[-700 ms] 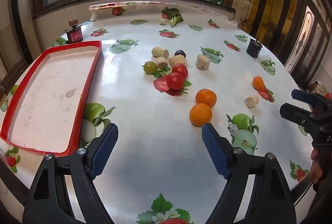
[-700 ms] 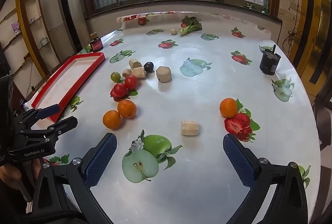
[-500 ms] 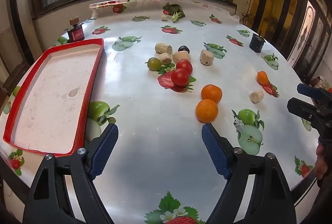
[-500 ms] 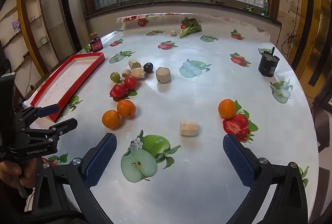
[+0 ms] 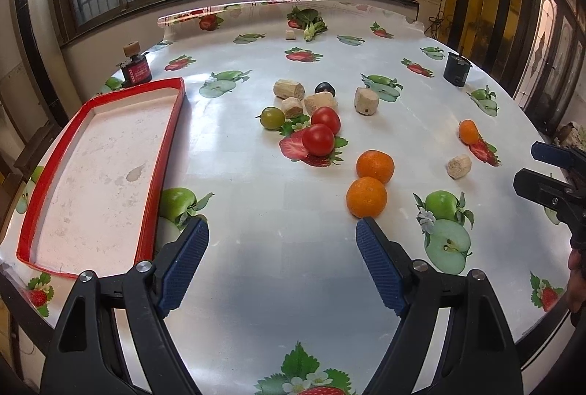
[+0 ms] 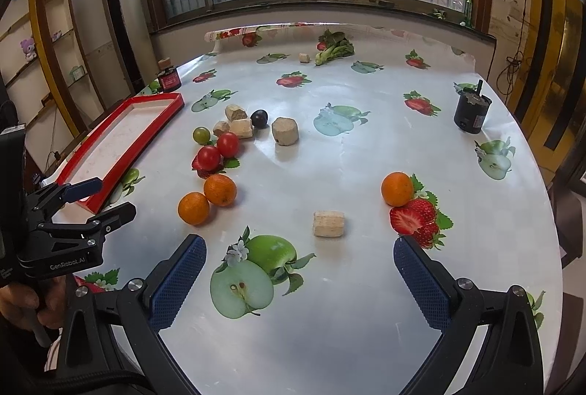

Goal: Organize fruits
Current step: 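Move left tool toward an orange while right tool moves toward a beige cork block, then close left tool on the orange while right tool closes on the cork block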

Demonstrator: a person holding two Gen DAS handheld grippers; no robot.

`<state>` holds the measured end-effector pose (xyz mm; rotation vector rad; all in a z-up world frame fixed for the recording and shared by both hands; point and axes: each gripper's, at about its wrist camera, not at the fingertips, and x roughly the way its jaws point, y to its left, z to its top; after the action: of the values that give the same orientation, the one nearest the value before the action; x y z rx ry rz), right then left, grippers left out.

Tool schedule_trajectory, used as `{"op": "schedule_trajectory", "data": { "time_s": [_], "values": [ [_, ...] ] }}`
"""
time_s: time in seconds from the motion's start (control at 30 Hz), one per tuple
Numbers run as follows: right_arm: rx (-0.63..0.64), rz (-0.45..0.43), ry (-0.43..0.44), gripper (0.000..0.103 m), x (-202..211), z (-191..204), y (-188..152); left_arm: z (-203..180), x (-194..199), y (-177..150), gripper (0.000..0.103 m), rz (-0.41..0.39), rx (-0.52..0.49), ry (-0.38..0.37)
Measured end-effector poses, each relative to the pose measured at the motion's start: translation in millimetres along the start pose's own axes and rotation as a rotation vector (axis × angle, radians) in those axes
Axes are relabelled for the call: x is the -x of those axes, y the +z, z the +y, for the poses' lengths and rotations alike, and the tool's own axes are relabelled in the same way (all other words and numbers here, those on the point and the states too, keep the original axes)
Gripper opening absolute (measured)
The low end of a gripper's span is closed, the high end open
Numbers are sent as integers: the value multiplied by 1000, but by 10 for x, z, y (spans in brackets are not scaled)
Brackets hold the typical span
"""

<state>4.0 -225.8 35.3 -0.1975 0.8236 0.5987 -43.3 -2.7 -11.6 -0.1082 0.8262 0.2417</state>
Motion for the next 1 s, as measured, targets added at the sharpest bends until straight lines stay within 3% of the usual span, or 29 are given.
{"op": "schedule_trajectory", "data": {
  "time_s": [0.23, 0.63, 1.0],
  "values": [
    [-35, -7, 13, 103, -31, -120, -21, -25, -35, 16, 83, 13, -2, 0],
    [-56, 52, 18, 103, -196, -197, -34, -114, -136, 59, 83, 43, -21, -25],
    [-44, 93, -1, 97, -444, -242, -42, -288, -308, 190, 83, 92, -44, -112]
  ]
}}
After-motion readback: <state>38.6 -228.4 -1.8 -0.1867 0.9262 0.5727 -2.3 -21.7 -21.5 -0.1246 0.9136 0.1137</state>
